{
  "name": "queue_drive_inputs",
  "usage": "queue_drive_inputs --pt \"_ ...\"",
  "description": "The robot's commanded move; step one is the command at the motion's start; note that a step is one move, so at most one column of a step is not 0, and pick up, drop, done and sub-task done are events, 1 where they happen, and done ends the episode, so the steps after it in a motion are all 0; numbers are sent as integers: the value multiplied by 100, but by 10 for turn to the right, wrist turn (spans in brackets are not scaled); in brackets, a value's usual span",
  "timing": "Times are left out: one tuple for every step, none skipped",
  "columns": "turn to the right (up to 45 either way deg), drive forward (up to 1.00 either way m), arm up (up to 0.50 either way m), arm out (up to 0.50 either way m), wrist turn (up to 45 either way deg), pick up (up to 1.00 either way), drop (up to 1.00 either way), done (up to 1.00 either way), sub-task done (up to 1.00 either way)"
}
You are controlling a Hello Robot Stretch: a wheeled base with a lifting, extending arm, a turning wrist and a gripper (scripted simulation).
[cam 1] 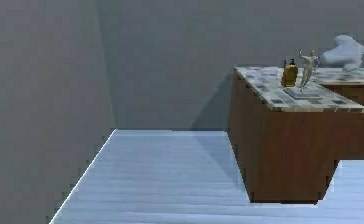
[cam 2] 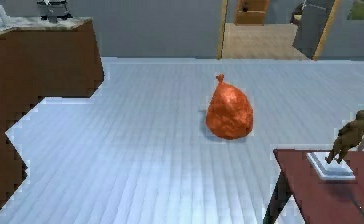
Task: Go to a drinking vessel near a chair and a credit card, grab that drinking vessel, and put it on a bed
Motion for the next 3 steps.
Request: queue_drive_inputs --pt "-450 0 0 0 0 0 0 0 0" --pt "-390 0 0 0 0 0 0 0 0" --pt "0 40 0 0 0 0 0 0 0"
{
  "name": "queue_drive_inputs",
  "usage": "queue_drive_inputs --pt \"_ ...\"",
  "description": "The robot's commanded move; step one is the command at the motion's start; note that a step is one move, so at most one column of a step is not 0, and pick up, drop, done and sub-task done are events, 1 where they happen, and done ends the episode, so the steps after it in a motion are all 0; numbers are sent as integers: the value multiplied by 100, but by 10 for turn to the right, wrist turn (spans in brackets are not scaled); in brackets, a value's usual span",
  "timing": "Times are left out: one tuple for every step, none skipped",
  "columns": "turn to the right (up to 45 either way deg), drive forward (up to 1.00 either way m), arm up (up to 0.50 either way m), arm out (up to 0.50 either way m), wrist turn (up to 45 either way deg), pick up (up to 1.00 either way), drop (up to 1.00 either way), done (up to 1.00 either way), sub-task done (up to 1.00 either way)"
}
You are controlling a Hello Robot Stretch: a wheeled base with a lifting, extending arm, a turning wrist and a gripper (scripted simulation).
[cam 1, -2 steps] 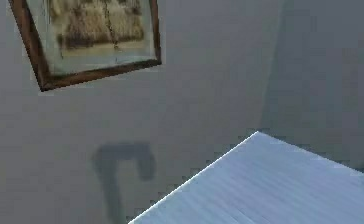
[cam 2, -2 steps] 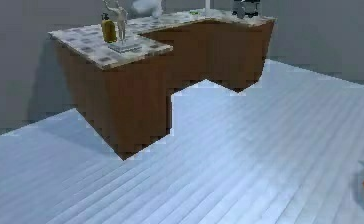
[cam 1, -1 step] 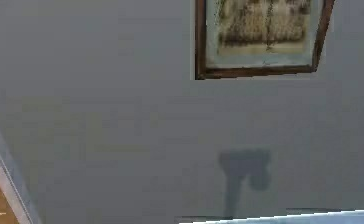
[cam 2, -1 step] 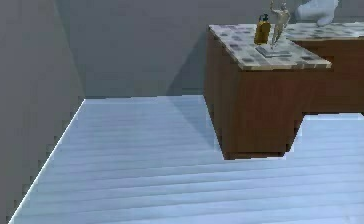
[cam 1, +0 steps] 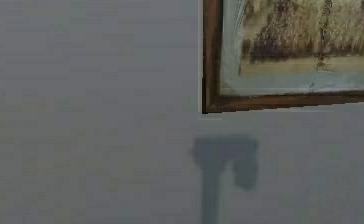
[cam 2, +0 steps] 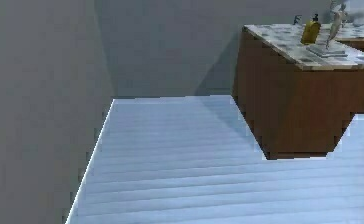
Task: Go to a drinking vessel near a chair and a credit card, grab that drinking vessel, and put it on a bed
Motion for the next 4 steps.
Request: queue_drive_inputs --pt "-450 0 0 0 0 0 0 0 0" --pt "-210 0 0 0 0 0 0 0 0" --pt "0 35 0 0 0 0 0 0 0" --pt "-450 0 0 0 0 0 0 0 0"
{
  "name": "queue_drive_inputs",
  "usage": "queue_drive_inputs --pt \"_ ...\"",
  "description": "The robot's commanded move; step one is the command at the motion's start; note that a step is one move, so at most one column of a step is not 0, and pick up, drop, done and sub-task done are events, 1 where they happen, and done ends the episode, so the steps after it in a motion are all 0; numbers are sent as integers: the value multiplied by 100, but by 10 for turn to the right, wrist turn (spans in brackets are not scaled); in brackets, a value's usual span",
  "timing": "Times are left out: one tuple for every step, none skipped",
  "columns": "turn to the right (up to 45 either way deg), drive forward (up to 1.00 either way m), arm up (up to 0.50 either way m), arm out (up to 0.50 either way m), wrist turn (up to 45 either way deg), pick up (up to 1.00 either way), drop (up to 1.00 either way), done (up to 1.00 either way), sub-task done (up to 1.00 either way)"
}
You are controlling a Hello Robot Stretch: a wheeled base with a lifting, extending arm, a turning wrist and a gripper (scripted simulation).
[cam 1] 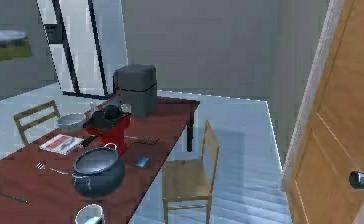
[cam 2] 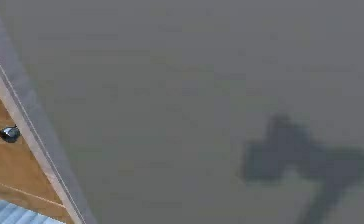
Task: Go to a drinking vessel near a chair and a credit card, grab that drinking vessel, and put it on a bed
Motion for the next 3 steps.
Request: queue_drive_inputs --pt "-450 0 0 0 0 0 0 0 0" --pt "-450 0 0 0 0 0 0 0 0" --pt "-450 0 0 0 0 0 0 0 0"
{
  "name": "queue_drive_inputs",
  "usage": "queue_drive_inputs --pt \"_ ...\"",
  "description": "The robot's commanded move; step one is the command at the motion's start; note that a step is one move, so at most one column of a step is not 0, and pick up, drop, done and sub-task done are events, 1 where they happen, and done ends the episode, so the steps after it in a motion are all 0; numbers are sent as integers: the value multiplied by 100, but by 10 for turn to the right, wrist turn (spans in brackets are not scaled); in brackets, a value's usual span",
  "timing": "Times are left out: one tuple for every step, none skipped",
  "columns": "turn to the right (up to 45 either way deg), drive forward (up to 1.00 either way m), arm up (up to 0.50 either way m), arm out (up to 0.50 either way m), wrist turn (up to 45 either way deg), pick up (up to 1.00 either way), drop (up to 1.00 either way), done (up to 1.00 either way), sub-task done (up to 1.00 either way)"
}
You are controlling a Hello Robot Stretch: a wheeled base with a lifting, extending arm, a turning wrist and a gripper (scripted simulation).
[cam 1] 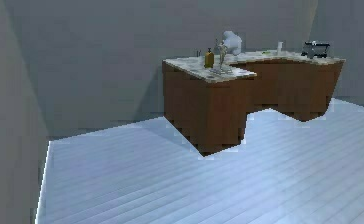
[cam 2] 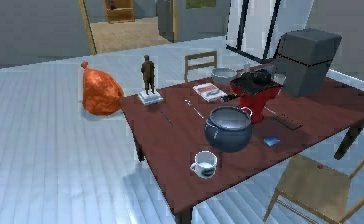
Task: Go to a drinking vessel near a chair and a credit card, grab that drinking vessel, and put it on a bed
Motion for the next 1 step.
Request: queue_drive_inputs --pt "-30 0 0 0 0 0 0 0 0"
